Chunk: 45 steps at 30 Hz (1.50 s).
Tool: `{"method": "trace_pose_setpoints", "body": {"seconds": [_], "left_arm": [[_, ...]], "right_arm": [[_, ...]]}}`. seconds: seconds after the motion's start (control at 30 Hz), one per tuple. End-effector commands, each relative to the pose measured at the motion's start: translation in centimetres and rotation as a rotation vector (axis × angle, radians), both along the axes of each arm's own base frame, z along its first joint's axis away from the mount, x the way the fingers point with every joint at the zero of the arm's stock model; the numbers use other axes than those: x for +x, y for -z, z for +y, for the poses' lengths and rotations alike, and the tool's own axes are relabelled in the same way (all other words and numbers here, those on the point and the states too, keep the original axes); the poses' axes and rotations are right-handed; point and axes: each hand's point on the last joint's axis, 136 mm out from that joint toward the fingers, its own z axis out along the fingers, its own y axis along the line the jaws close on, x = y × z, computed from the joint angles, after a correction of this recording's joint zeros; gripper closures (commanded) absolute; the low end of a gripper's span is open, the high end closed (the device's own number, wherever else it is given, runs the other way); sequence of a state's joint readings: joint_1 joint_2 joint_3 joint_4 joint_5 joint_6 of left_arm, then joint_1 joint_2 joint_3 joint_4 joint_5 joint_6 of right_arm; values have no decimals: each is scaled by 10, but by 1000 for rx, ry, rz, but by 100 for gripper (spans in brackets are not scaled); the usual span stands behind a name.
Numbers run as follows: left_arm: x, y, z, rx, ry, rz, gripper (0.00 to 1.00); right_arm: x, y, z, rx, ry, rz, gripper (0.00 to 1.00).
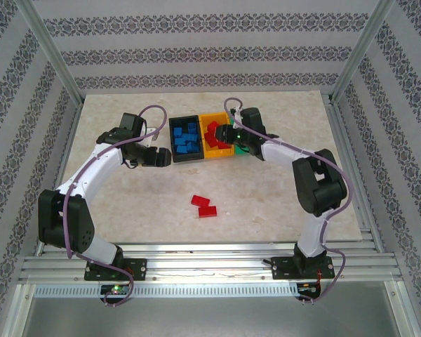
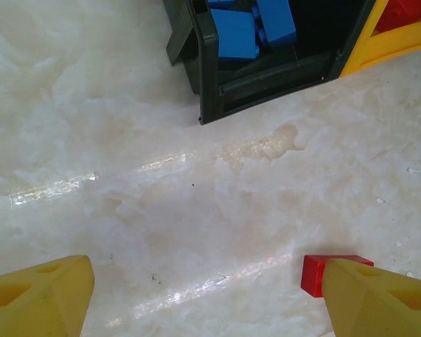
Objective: Sort the legos into containers by color
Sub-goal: Place the lego in the container, then pick up the lego from the bottom-center of the table.
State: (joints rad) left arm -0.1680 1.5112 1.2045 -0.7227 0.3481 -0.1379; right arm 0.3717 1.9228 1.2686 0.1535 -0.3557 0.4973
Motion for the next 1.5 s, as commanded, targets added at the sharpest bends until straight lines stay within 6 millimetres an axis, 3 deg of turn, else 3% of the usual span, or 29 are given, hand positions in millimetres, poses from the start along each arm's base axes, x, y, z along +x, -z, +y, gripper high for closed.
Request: {"method": "trace_pose_setpoints", "body": {"seconds": [0.0, 0.13, 0.37, 0.57, 0.73, 0.93, 1.13, 1.47], "left_arm": [[2, -4, 1, -9, 8, 0, 15], [2, -4, 2, -7, 7, 2, 15], [3, -1, 0, -13, 10, 9, 15], [3, 3, 0, -12, 9, 23, 15], [3, 6, 1, -7, 9, 34, 15], [3, 8, 3, 6, 7, 38, 15], [3, 8, 4, 12, 6, 36, 15], [3, 8, 4, 11, 7, 39, 15]], "right_arm": [[14, -12, 10, 34, -42, 23, 50], [13, -15, 14, 33, -58, 11, 44], [-20, -9, 15, -1, -103, 0, 44], [-64, -1, 21, -55, -196, 7, 44], [-106, 20, 28, -132, -294, 58, 44], [-164, 50, 54, -180, -529, 138, 43], [-207, 71, 72, -318, -666, 142, 43], [-232, 87, 73, -534, -751, 120, 42]]}}
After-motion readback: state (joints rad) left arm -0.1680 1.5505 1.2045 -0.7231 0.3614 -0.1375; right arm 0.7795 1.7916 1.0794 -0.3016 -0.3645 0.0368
